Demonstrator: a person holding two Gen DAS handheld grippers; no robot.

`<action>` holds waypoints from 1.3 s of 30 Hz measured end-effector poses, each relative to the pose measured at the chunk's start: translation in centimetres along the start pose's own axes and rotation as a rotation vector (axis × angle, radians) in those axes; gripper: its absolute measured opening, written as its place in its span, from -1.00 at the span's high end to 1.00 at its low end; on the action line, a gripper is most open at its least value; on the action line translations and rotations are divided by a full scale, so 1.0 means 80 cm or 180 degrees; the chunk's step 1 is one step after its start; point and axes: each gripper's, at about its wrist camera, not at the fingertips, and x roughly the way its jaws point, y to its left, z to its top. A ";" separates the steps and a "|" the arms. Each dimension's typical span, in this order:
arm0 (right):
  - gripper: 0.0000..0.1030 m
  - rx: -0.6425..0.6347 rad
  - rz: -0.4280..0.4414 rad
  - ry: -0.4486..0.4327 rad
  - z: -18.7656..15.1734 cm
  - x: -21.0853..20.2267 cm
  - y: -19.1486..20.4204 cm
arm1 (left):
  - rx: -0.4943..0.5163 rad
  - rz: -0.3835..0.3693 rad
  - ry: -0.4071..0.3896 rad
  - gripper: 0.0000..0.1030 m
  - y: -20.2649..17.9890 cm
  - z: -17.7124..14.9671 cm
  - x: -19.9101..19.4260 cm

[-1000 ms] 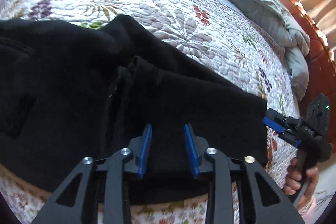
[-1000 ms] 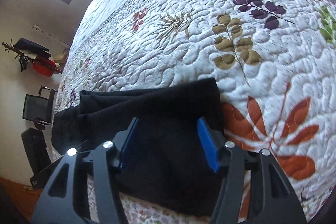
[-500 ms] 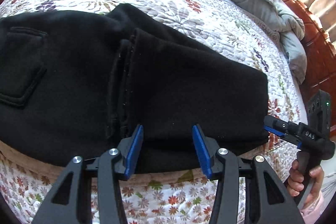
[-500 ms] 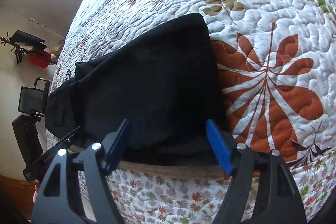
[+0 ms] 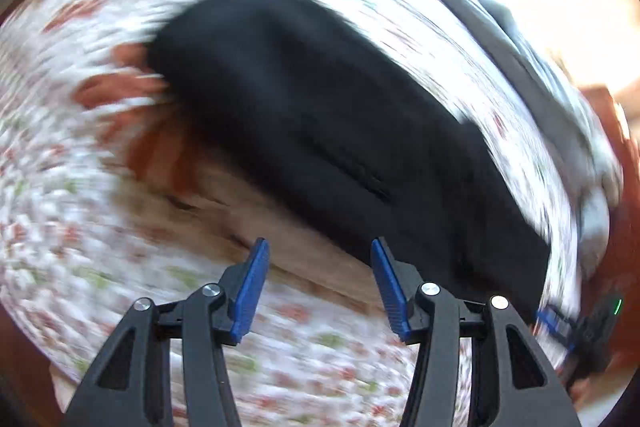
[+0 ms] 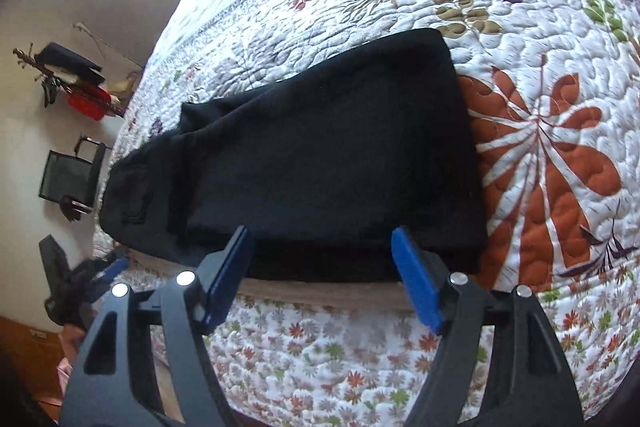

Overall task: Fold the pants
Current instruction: 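Grasp the red-lined waistband end with the left gripper and lift it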

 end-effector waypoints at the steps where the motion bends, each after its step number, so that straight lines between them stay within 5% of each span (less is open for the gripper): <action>1: -0.41 -0.0035 -0.0027 -0.0004 0.002 0.002 0.002 | -0.0152 -0.0058 -0.0029 -0.03 0.019 0.013 -0.002; 8: -0.39 0.0042 0.0009 -0.0019 0.006 0.016 -0.007 | -0.0626 -0.0223 -0.0096 -0.03 0.072 0.089 0.021; 14: -0.40 -0.0055 -0.0044 -0.0009 0.003 0.022 -0.006 | -0.0892 -0.0335 -0.0139 -0.08 0.072 0.101 0.041; 17: -0.42 -0.0067 -0.0031 -0.0019 0.003 0.023 -0.007 | -0.0946 -0.0432 -0.0231 0.37 0.066 0.093 0.035; 19: -0.42 -0.0083 -0.0028 -0.0033 0.003 0.024 -0.006 | -0.0964 -0.0491 -0.0315 0.49 0.070 0.087 0.026; 26: -0.44 -0.0111 -0.0007 -0.0041 0.001 0.025 -0.008 | -0.0839 -0.0328 -0.0337 0.62 0.068 0.087 0.030; 32: -0.43 -0.0051 0.0058 -0.0033 0.003 0.022 -0.014 | -0.0236 -0.0330 -0.0685 0.77 0.004 0.070 -0.020; 39: -0.43 0.0059 0.0166 -0.0063 0.005 0.008 -0.021 | 0.0843 -0.0502 -0.0940 0.78 -0.140 0.023 -0.059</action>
